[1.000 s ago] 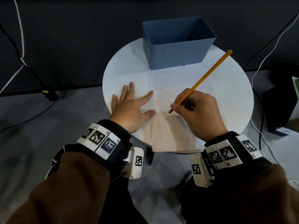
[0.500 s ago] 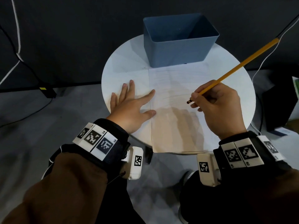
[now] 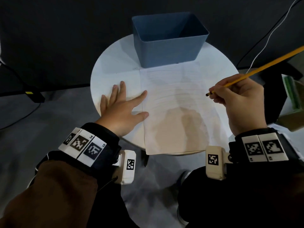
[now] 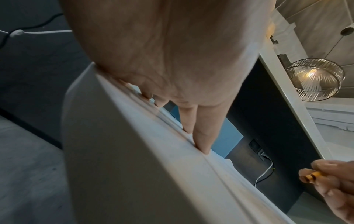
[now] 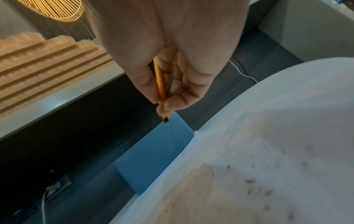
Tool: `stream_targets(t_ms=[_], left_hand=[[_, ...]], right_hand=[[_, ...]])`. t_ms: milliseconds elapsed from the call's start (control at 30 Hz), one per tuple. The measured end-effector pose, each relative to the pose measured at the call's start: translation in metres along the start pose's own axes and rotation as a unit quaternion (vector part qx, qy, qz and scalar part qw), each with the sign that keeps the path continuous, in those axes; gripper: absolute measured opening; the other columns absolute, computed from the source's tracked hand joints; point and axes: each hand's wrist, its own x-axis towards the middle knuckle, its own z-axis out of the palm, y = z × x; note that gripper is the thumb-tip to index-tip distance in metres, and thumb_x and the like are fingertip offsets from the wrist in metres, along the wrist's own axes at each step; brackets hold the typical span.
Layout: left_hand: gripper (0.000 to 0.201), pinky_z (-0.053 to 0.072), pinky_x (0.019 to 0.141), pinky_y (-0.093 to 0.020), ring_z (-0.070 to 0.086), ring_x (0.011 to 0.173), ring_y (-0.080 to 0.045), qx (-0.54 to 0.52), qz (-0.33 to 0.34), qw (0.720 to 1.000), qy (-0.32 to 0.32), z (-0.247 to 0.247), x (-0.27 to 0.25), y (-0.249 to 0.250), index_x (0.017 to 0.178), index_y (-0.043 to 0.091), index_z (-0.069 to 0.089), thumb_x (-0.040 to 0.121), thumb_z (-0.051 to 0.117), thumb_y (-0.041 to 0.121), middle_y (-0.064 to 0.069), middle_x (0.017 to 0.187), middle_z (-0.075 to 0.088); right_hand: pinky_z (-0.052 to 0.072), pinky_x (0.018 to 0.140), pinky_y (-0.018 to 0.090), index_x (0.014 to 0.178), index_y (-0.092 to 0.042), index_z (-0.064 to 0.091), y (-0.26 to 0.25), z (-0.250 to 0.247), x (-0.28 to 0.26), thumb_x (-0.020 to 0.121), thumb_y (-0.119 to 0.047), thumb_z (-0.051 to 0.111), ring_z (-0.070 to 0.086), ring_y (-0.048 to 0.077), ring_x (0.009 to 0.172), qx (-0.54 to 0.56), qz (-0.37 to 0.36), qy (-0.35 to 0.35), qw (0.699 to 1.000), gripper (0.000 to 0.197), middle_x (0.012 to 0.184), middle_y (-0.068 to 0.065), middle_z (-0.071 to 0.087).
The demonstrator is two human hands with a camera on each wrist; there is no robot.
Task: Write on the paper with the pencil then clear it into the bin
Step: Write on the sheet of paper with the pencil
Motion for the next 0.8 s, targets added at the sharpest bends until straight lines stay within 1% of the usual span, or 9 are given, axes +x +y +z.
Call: stream_targets(t_ms=[67,133,200,233,333,467,633,733,800], left_hand=[[0.063,-0.018,0.119,-0.045,-0.032,0.146,-0.013,0.003,-0.001,1.0,0.0,0.001,0.001,0.0,0.147,0.064,0.012,0.094,0.046,0.063,0.003,0.162,-0.028],[0.063,-0.018,0.12,-0.045,-0.031,0.146,-0.013,0.002,-0.003,1.0,-0.001,0.001,0.001,0.0,0.147,0.065,0.012,0.094,0.047,0.064,0.004,0.162,-0.028],[0.063,-0.018,0.12,-0.045,-0.032,0.146,-0.012,-0.002,-0.003,1.0,-0.001,0.001,0.001,0.0,0.146,0.065,0.012,0.093,0.047,0.064,0.004,0.162,-0.028],[0.063,-0.018,0.12,-0.045,-0.032,0.146,-0.012,-0.006,-0.001,1.0,-0.001,0.001,0.001,0.0,0.146,0.065,0.013,0.093,0.047,0.064,0.004,0.162,-0.028],[0.063,-0.019,0.119,-0.045,-0.032,0.146,-0.011,-0.02,0.0,1.0,-0.002,0.001,0.001,-0.002,0.145,0.066,0.015,0.092,0.049,0.065,0.005,0.162,-0.028],[0.064,-0.019,0.119,-0.045,-0.034,0.145,-0.011,-0.004,-0.012,1.0,-0.016,0.0,0.002,0.0,0.145,0.067,0.011,0.093,0.047,0.065,0.006,0.161,-0.031],[0.064,-0.017,0.12,-0.047,-0.036,0.144,-0.014,0.025,-0.022,0.999,-0.028,0.0,0.004,0.002,0.145,0.067,0.004,0.093,0.042,0.069,0.005,0.159,-0.035],[0.064,-0.018,0.119,-0.047,-0.036,0.144,-0.014,0.026,-0.021,0.999,-0.028,0.001,0.006,0.002,0.144,0.068,0.003,0.093,0.041,0.071,0.005,0.159,-0.036],[0.064,-0.018,0.119,-0.047,-0.036,0.144,-0.015,0.028,-0.02,0.999,-0.028,0.001,0.006,0.001,0.144,0.068,0.003,0.093,0.041,0.071,0.005,0.159,-0.035]], right_hand=[[0.058,0.071,0.034,0.086,-0.001,0.068,0.0,0.003,-0.002,0.087,0.005,0.063,0.075,0.027,0.077,-0.009,-0.003,-0.023,1.0,0.008,0.081,0.02,0.072],[0.061,0.072,0.035,0.09,0.003,0.068,-0.002,0.009,-0.006,0.089,0.005,0.065,0.076,0.025,0.077,-0.034,-0.01,-0.066,0.997,0.004,0.079,0.016,0.074],[0.061,0.068,0.032,0.089,-0.001,0.069,-0.006,0.019,-0.012,0.09,0.0,0.07,0.076,0.02,0.072,-0.077,-0.026,-0.126,0.989,0.001,0.076,0.008,0.075],[0.06,0.066,0.03,0.087,-0.003,0.07,-0.008,0.025,-0.015,0.09,-0.003,0.072,0.075,0.017,0.069,-0.108,-0.043,-0.154,0.981,0.004,0.074,0.004,0.075],[0.057,0.062,0.024,0.081,-0.01,0.071,-0.011,0.044,-0.025,0.089,-0.011,0.077,0.071,0.009,0.063,-0.175,-0.094,-0.205,0.958,0.01,0.072,-0.004,0.073],[0.056,0.063,0.025,0.077,-0.014,0.072,-0.011,0.064,-0.034,0.087,-0.014,0.079,0.067,0.012,0.065,-0.182,-0.105,-0.236,0.949,0.012,0.073,-0.007,0.07],[0.047,0.064,0.013,0.077,-0.018,0.073,-0.008,0.078,-0.039,0.086,-0.015,0.079,0.066,0.009,0.069,-0.189,-0.108,-0.265,0.939,0.012,0.071,-0.012,0.07],[0.044,0.063,0.011,0.078,-0.02,0.072,-0.005,0.084,-0.041,0.087,-0.017,0.079,0.065,0.007,0.067,-0.209,-0.116,-0.281,0.93,0.012,0.07,-0.012,0.07],[0.044,0.063,0.01,0.079,-0.02,0.071,-0.003,0.084,-0.039,0.088,-0.018,0.078,0.065,0.004,0.067,-0.227,-0.126,-0.274,0.926,0.012,0.07,-0.013,0.07]])
